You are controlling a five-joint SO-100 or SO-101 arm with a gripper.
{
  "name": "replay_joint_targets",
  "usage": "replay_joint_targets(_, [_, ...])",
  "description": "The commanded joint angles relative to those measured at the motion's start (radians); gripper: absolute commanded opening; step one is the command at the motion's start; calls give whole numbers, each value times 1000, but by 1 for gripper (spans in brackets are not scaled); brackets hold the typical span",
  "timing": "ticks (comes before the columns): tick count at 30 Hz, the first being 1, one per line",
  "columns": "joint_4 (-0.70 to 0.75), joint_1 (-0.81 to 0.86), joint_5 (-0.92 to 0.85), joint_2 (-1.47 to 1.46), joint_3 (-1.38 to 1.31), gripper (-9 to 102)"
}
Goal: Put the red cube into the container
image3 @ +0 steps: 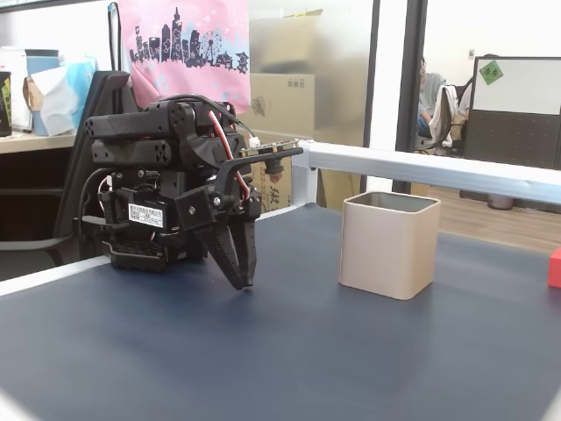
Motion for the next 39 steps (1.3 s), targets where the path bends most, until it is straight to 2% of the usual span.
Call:
replay_joint_targets(1, [8,28,-6,86,11,0])
replay_joint_targets(25, [6,31,-40,86,11,0])
replay_joint_targets(33, [-239,49,29,67,-9,0])
replay_joint_targets(39, [-341,46,72,-98,-175,0])
